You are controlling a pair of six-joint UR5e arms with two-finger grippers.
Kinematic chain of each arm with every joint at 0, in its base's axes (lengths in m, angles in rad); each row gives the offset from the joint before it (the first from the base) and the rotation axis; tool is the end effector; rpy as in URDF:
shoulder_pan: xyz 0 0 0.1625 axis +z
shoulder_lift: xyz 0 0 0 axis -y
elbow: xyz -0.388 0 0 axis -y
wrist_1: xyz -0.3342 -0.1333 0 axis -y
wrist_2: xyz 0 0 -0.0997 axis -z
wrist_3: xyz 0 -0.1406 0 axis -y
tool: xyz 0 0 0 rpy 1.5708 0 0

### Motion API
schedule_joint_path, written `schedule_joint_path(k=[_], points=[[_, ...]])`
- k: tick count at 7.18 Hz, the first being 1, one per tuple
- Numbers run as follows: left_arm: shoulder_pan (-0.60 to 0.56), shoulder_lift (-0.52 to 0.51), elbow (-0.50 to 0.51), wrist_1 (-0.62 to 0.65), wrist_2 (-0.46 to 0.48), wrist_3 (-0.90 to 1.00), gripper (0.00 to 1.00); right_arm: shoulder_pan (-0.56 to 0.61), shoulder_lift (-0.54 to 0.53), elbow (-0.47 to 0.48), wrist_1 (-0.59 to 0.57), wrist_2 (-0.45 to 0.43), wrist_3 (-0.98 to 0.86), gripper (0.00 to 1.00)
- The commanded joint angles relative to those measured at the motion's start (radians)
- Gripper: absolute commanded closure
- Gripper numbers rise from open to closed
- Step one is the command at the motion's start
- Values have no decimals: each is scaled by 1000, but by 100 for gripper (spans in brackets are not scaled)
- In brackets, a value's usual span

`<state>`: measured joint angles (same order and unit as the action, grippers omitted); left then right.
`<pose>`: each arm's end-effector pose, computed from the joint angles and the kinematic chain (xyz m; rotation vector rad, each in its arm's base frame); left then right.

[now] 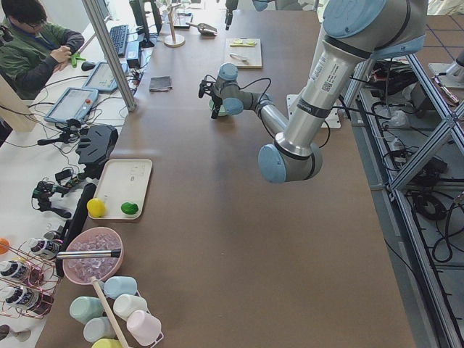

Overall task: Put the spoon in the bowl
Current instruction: 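Drag the green bowl with the left gripper toward the table center, then release the bowl and withdraw the left arm while the right arm reaches the cutting board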

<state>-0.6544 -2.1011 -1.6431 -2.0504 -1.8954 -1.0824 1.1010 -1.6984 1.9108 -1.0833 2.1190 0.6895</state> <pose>0.4508 -0.4573 0.2823 0.3337 1.0585 0.0270 -0.1415 -0.4114 0.5045 0.2823 -0.8118 0.0142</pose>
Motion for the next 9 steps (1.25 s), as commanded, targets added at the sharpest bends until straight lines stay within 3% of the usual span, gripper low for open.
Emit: schedule_joint_path(k=[1,3,4,5,7,8,9], points=[[-188,212,-124,16,-216,242,1,-121,28,16,-4,-122,208,2],[-420,391,-129,19,-393,595,1,-229,10,78,-10,-198,504,3],[-503,432,-109,24,-431,719,1,-313,-33,92,-9,-296,639,4],[-522,438,-87,21,-436,748,1,-413,-43,93,-6,-412,795,4],[-521,444,-83,13,-433,748,1,-539,-64,88,5,-538,873,4],[-521,452,-83,9,-430,748,1,-573,-66,85,20,-589,889,1],[-521,454,-84,9,-429,748,1,-581,-63,64,22,-600,887,3]])
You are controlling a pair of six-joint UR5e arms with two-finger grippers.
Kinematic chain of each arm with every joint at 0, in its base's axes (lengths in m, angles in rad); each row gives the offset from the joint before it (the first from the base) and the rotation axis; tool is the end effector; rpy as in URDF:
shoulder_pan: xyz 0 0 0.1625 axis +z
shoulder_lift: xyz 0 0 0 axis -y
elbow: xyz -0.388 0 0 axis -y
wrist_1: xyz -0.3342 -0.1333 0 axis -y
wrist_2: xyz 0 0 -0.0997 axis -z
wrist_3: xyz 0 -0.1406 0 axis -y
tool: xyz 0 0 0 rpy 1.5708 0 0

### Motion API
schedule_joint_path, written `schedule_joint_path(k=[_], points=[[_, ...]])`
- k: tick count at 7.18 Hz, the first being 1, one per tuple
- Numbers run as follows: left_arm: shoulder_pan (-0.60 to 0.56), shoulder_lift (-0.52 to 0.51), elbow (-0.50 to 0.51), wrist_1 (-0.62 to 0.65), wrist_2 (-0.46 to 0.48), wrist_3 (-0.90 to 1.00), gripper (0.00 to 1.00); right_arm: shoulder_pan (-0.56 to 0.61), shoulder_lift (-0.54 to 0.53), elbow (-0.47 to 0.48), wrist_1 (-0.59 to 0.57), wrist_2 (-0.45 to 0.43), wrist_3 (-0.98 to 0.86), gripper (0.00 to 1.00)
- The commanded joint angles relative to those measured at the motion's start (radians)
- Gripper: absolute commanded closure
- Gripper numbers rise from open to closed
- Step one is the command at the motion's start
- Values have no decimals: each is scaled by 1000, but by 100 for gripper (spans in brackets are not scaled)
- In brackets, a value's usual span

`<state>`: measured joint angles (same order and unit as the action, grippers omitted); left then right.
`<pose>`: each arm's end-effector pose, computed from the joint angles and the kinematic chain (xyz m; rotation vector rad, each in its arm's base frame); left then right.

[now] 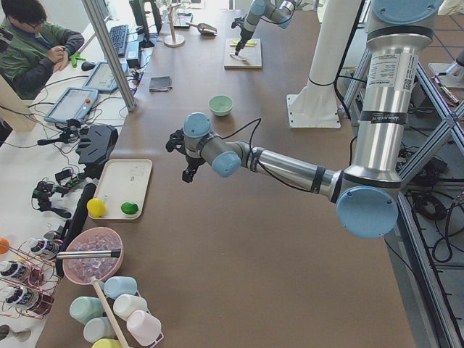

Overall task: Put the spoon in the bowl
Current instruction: 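Release the bowl and withdraw the left arm while the right arm reaches the cutting board, then lower the right gripper onto the white spoon handle and close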

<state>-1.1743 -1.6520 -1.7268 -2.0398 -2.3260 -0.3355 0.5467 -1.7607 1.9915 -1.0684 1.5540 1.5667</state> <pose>0.1585 -0.4742 0.4839 0.3691 0.9169 0.3224 -0.2885 -0.3344 0.5048 0.2174 -0.7097 0.5240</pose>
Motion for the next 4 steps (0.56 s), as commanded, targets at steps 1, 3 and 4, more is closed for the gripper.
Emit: schedule_joint_path(k=[1,3,4], points=[[-1,4,0,-3,2,1,1,-28,6,-34,7,-54,10,7],[1,4,-1,-4,2,1,1,-28,6,-56,10,-64,32,22],[-1,4,0,-4,2,0,1,-30,9,-63,14,-71,58,33]])
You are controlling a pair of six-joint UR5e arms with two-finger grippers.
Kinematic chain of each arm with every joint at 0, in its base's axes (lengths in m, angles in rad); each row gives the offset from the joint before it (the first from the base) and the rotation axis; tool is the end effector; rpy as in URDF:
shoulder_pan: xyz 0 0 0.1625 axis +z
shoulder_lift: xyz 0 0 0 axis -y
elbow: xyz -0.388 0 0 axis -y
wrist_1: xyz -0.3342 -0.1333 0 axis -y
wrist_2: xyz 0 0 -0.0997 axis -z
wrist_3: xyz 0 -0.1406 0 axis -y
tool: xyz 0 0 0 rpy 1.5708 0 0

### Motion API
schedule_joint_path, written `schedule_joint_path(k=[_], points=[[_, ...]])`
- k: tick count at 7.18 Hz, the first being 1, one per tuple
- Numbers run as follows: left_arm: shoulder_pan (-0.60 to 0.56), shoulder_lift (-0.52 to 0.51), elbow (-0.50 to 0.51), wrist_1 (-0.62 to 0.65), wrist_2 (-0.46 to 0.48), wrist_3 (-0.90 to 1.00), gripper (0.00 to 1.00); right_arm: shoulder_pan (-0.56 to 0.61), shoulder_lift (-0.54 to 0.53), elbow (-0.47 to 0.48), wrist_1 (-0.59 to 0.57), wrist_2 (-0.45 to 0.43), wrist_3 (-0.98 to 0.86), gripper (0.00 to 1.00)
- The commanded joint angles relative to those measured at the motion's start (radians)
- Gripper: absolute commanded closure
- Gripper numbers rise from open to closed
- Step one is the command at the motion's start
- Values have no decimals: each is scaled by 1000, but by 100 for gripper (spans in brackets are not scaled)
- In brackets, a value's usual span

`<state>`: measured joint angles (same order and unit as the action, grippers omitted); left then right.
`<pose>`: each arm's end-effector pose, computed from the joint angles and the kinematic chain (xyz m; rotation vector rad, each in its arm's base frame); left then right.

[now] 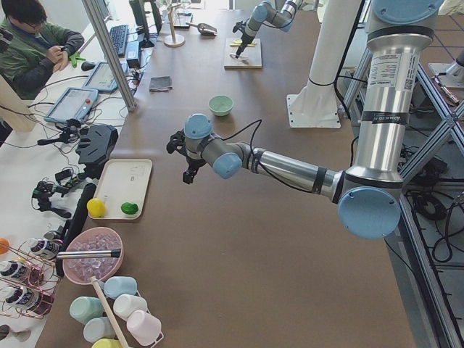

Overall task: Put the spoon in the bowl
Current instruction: 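Lower the right gripper onto the white spoon handle and close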

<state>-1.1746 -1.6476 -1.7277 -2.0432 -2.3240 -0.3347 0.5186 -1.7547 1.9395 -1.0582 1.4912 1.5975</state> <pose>0.1577 -0.4731 0.4853 0.3704 0.9149 0.3221 -0.2966 -0.3356 0.5259 0.2470 -0.6662 0.5503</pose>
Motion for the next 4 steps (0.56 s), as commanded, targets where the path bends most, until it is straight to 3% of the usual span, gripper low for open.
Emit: schedule_joint_path(k=[1,2,3,4], points=[[1,0,0,0,0,-1,1,-2,6,-11,3,-8,50,44],[1,0,0,0,0,-1,1,-2,24,-10,3,-9,62,59],[3,0,2,0,0,-1,1,-2,37,-11,3,-8,76,86],[3,-1,2,0,0,-4,1,-2,37,-7,3,-8,76,100]])
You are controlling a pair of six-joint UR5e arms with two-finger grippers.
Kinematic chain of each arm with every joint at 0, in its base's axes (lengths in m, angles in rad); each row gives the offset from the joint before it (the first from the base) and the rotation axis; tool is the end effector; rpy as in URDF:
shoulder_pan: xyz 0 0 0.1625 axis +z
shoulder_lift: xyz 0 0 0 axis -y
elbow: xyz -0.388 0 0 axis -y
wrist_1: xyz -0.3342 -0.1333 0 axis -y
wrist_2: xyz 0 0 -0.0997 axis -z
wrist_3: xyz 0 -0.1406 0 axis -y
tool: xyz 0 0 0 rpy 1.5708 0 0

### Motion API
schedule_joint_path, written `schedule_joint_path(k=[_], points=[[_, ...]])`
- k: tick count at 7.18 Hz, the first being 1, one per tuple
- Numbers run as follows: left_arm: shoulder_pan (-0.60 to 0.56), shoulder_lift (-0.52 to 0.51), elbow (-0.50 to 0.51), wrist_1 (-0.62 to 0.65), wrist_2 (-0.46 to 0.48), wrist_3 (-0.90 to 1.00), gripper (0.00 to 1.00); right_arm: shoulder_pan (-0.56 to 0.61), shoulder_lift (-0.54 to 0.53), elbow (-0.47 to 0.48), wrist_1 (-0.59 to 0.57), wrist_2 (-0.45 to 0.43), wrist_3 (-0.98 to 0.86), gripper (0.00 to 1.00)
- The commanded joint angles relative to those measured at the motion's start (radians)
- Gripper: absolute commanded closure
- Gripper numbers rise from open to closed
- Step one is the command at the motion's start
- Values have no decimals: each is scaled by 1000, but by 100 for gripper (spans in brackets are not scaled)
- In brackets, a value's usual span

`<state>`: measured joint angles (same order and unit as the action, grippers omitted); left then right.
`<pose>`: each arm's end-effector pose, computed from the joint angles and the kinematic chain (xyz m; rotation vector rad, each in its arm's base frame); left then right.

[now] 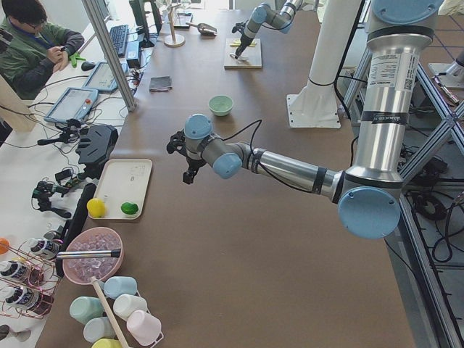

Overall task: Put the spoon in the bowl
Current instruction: 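Lower the right gripper onto the white spoon handle and close, then lift the white spoon with the right gripper and carry it over the bowl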

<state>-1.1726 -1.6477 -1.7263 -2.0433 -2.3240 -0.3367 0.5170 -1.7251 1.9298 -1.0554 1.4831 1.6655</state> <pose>0.1587 -0.4729 0.4859 0.3674 0.9154 0.3217 -0.3061 -0.3415 0.5175 0.2368 -0.6976 0.6159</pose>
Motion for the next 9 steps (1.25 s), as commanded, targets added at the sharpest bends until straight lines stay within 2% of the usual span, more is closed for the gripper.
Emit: schedule_joint_path(k=[1,4,5,7,9], points=[[1,-1,1,0,0,-4,1,0,7,3,-2,0,8,100],[2,-1,1,0,0,-8,1,1,59,78,-38,6,26,100],[2,-1,2,0,0,-10,1,0,167,80,-146,6,87,100],[4,-3,2,0,0,-10,1,-32,435,75,-473,2,257,100],[5,-3,2,0,-2,-12,1,-58,627,10,-596,-1,366,100]])
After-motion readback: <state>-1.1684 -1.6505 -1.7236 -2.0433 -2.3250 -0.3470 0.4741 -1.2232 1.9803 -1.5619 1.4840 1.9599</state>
